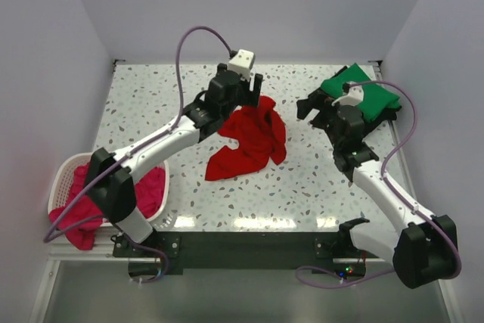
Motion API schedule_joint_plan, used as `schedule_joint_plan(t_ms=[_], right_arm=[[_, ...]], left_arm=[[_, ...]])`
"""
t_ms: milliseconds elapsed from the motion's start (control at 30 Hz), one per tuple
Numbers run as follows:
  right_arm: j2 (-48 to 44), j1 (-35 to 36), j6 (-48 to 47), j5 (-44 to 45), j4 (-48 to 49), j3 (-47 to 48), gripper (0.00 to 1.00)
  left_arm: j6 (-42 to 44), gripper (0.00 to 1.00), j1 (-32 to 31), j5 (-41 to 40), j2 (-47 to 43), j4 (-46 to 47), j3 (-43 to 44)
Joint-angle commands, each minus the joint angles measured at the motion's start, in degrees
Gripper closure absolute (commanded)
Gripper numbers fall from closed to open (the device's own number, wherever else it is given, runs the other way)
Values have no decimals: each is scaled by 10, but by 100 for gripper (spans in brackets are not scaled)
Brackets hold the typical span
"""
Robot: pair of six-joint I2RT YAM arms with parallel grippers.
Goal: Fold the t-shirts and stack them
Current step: Move the tshirt to the center of the board, then flatten the tshirt out
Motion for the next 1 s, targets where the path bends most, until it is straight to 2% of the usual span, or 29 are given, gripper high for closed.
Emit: schedule_joint_plan(t_ms=[0, 100, 167, 400, 500, 600, 733, 867, 967], right_arm=[[13, -3, -7, 2, -10, 4, 1], [40, -3, -8, -6, -8, 11, 2], [63, -2, -11, -13, -5, 18, 1], [152, -2, -17, -120, 9, 50, 6], [190, -1, -22, -155, 2, 69, 9], [213, 1, -23, -186, 6, 77, 10], [222, 4, -20, -206, 9, 81, 10], [211, 4, -21, -202, 5, 73, 10], [204, 4, -23, -202, 1, 73, 10]], left_arm=[[-28, 18, 15, -23, 17, -17, -37], [-40, 11, 15, -33, -40, 51, -164], [-58, 9, 17, -34, -71, 70, -208], [-160, 9, 24, -76, -106, -8, -346], [-205, 10, 25, -70, -165, 0, -424], [-236, 11, 25, -65, -213, -15, -465], [-263, 16, 24, -56, -222, -55, -480], [-277, 25, 23, -59, -223, -65, -499], [-271, 33, 23, -18, -217, -62, -501]])
